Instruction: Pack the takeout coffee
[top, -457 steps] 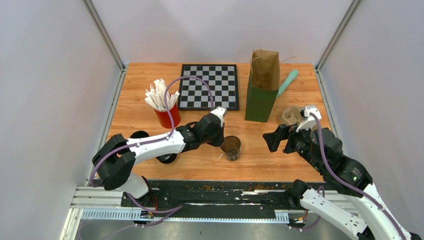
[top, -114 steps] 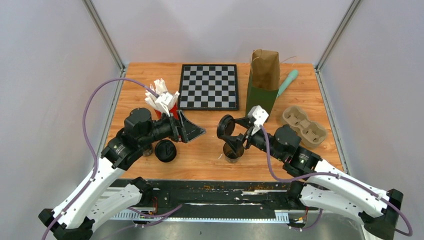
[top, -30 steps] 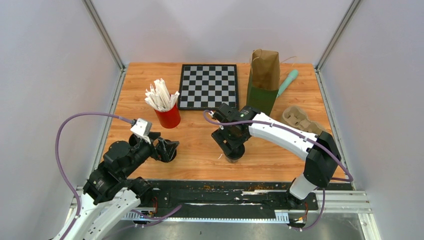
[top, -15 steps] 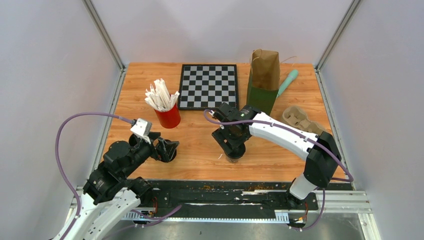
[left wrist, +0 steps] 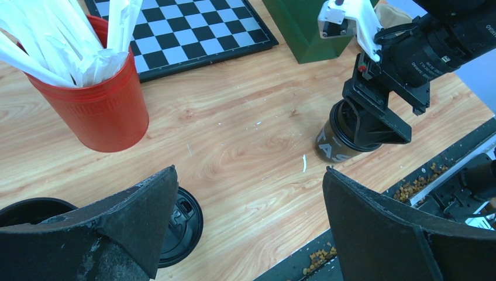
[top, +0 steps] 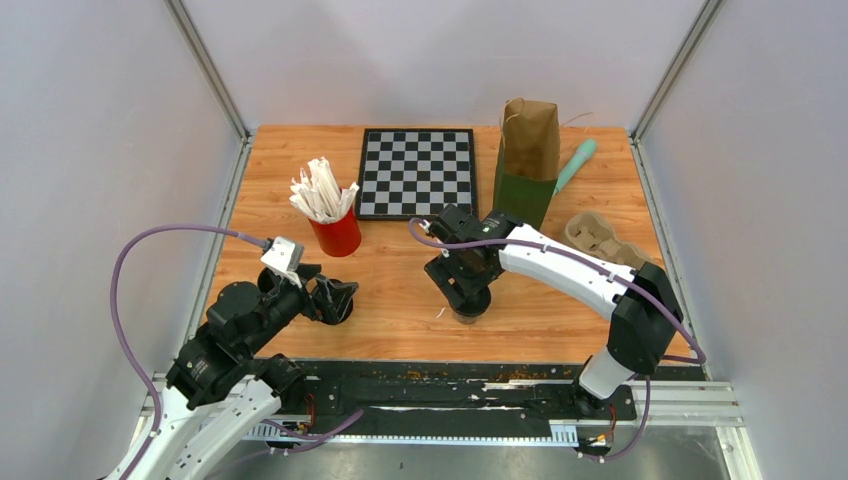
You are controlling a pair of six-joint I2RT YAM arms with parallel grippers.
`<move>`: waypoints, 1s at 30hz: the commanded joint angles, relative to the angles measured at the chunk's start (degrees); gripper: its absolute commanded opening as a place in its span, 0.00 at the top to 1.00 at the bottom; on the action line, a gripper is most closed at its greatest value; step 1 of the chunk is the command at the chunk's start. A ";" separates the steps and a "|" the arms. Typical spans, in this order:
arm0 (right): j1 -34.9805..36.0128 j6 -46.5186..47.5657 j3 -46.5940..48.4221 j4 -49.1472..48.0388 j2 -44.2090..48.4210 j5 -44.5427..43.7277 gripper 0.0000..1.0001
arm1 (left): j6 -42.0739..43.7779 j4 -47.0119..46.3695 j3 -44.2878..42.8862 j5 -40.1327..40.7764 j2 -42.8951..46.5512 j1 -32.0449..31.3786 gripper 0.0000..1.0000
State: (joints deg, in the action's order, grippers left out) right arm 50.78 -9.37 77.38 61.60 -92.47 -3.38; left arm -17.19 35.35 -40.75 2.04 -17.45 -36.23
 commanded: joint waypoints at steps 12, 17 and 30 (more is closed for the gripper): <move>-0.45 -0.31 0.50 -0.12 2.15 -0.74 0.08 | 1.21 -1.87 -0.34 0.68 -0.04 0.19 0.00; -0.43 -0.54 1.60 0.91 3.09 -0.41 0.04 | 1.25 -1.79 -0.34 0.59 -0.06 0.19 0.00; -1.14 -1.51 1.78 1.50 8.12 -1.39 0.04 | 1.40 -2.21 -1.46 -1.10 -2.63 0.21 0.00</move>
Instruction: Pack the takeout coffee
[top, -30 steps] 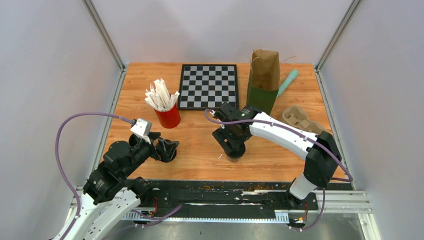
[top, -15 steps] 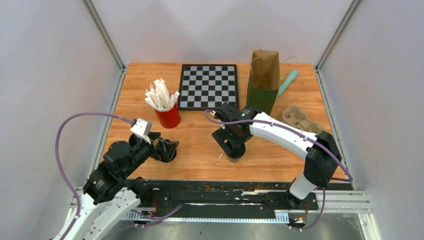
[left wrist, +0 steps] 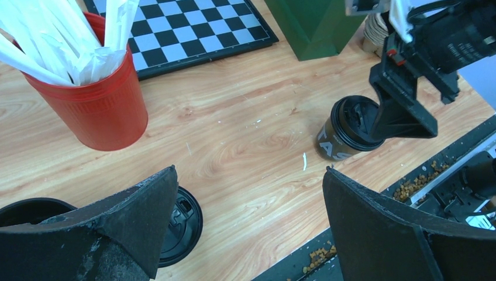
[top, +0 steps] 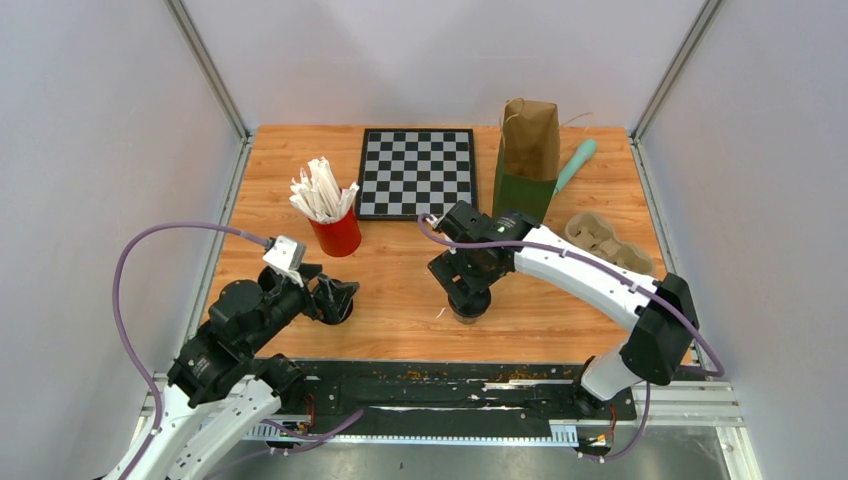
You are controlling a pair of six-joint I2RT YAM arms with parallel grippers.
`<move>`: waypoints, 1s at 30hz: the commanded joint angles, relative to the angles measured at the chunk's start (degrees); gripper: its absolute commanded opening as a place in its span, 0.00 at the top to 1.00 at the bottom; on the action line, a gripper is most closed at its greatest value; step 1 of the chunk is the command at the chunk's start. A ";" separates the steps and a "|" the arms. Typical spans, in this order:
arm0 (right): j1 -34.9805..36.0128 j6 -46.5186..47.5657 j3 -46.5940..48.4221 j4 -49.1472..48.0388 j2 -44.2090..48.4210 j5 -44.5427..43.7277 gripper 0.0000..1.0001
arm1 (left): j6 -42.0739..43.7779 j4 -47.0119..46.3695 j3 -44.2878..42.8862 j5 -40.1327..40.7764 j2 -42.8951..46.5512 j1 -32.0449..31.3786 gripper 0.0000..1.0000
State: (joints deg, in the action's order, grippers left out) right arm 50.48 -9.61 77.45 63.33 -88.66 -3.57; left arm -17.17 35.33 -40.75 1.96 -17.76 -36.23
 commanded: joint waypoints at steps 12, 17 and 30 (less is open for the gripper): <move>-10.11 -2.81 -12.72 -15.37 16.79 7.67 0.34 | -4.04 -8.46 -7.15 -13.75 -19.50 0.19 0.10; -13.36 -2.66 -18.85 -20.46 19.88 12.52 0.40 | -8.15 -15.19 -5.50 -20.60 -27.90 -0.32 0.21; -15.62 -2.66 -26.52 -30.14 19.57 20.60 0.44 | -14.50 -29.60 -2.17 -16.86 -42.82 -9.15 0.33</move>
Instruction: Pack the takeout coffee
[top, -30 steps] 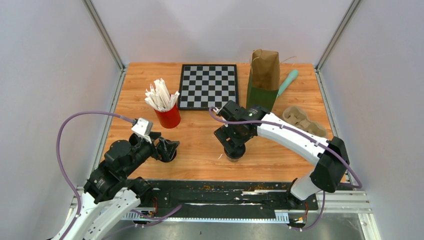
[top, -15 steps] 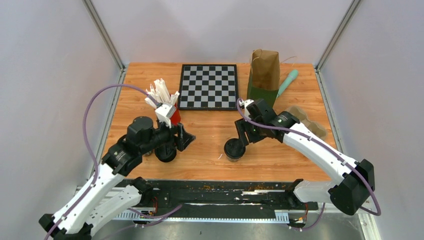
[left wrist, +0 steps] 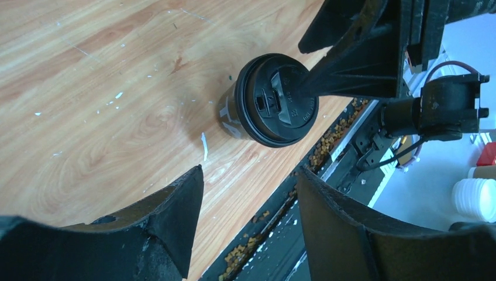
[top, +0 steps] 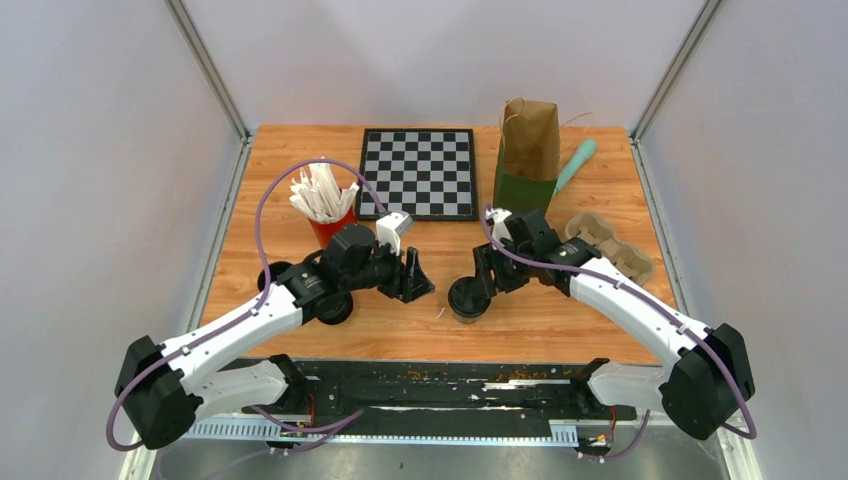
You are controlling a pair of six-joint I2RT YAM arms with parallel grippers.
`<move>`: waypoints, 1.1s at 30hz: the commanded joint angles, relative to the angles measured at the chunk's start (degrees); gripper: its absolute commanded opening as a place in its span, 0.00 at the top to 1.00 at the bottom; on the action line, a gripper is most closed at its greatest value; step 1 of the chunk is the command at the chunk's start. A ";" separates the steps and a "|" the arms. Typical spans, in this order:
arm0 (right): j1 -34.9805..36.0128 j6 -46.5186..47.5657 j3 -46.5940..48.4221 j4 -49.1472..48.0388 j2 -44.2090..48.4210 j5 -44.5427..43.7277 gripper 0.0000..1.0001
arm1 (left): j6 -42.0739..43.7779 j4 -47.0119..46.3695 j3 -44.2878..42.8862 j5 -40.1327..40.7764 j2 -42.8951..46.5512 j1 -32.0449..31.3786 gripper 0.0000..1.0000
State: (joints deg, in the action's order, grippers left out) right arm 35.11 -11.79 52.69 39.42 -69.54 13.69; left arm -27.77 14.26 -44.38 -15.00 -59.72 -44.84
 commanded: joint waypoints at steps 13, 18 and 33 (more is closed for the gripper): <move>-0.27 -3.38 -6.49 -11.80 -0.92 7.28 0.53 | -5.55 -13.38 5.49 2.23 -4.53 -0.87 0.38; -0.16 -4.99 -7.38 -14.54 -1.92 10.20 0.55 | -5.79 -13.27 5.53 3.30 -5.45 -0.87 0.42; 0.84 -6.50 -8.73 -18.65 -3.86 15.04 0.57 | -6.43 -16.45 7.04 0.68 -8.24 -0.87 0.43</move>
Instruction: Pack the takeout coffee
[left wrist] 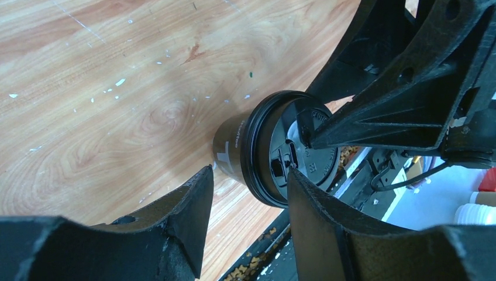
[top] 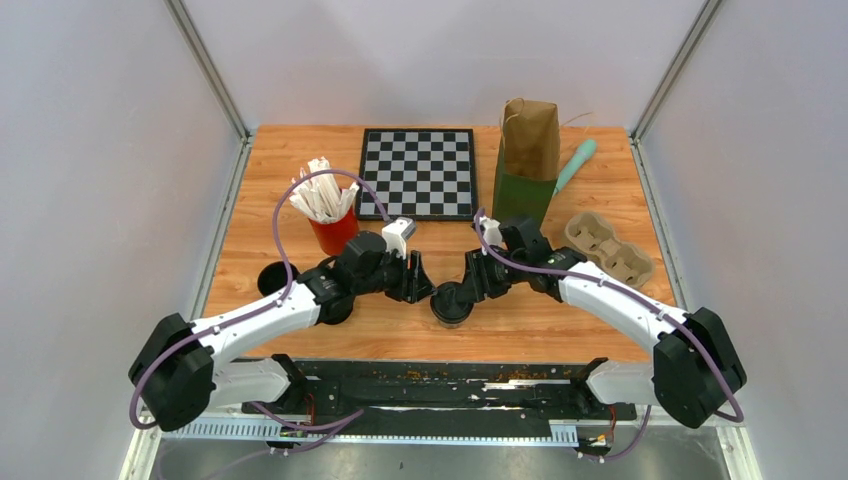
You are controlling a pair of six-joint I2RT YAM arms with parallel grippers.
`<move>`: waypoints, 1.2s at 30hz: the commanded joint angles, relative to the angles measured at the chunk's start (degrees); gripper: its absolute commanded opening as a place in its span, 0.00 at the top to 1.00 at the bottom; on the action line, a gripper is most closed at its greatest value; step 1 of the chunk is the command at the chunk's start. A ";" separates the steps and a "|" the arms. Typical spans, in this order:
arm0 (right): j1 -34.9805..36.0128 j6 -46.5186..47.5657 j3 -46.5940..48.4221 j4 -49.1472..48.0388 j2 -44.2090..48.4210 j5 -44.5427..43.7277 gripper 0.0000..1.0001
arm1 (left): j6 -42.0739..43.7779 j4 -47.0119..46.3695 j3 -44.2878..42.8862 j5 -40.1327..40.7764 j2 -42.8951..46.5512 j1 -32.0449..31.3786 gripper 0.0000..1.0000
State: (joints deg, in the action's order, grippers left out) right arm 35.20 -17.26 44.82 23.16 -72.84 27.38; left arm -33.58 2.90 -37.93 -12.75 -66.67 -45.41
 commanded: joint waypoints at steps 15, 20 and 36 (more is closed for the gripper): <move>0.77 2.50 4.00 8.75 3.50 -7.27 0.47 | 0.36 -8.14 2.97 -2.49 -6.39 -0.33 0.50; 0.76 2.33 6.73 11.60 6.35 -7.25 0.51 | 0.23 -8.67 3.42 -2.69 -6.40 -0.30 0.51; 0.75 1.23 6.48 7.16 3.82 -5.48 0.61 | 1.31 -10.13 3.72 -4.69 -7.81 -0.36 0.56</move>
State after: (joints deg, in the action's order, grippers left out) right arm 35.62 -15.84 49.69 33.21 -68.27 21.56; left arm -33.98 -7.49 -35.24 -17.50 -73.41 -45.39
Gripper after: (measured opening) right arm 0.386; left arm 0.448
